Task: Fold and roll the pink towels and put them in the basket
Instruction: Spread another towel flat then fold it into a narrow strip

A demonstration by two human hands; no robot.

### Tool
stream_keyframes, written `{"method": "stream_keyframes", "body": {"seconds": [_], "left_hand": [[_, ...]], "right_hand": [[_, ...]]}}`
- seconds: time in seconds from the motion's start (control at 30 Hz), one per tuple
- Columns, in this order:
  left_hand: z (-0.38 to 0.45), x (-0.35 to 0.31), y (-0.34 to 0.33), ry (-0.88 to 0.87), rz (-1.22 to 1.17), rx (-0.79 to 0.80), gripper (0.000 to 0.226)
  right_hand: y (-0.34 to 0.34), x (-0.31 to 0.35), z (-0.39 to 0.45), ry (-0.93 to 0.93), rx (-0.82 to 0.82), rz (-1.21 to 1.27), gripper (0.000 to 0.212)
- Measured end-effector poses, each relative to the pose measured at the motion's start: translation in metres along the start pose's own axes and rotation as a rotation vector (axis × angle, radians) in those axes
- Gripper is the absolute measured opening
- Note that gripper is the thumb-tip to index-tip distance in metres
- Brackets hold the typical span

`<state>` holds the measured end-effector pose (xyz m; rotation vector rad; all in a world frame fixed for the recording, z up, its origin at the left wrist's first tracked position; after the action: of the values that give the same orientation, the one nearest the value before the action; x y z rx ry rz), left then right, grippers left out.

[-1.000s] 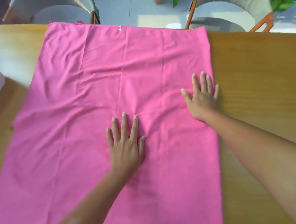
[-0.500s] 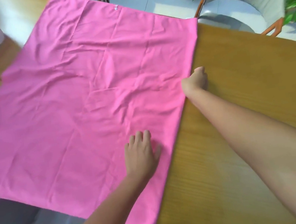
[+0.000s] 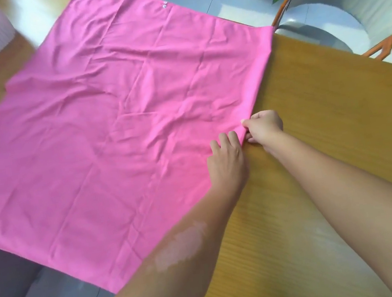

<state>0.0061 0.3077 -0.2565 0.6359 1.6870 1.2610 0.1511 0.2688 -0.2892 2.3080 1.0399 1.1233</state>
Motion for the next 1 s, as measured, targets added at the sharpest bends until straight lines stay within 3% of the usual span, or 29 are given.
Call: {"method": "stream_keyframes", "body": {"seconds": [0.17,0.4,0.53,0.77,1.0], "left_hand": [[0.013,0.001,0.009,0.002,0.043,-0.045,0.023],[0.005,0.016,0.039,-0.018,-0.18,-0.065,0.019],[-0.005,0.04,0.073,-0.017,-0.203,-0.165,0.017],[-0.005,0.106,0.151,0.023,-0.235,-0.288,0.03],[0.002,0.196,0.209,-0.016,-0.254,-0.238,0.058]], "right_hand": [[0.003,0.004,-0.007,0.051,0.067,0.082,0.022],[-0.004,0.03,-0.034,0.126,0.084,0.132,0.013],[-0.014,0.066,-0.061,0.208,0.09,0.164,0.023],[-0.053,0.142,-0.113,0.316,0.159,0.157,0.024],[-0.11,0.225,-0.159,0.467,0.1,0.089,0.019]]}}
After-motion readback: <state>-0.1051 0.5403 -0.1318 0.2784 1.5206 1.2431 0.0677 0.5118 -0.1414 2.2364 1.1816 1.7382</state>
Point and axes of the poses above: each hand's wrist, its own z-axis towards the middle knuckle, its own y-axis out of the back of the hand, x = y × z, the point moved 5 cm from there along z, towards the middle knuckle, and after that the axes turned 13 degrees about -y, right-handed, at the moved point
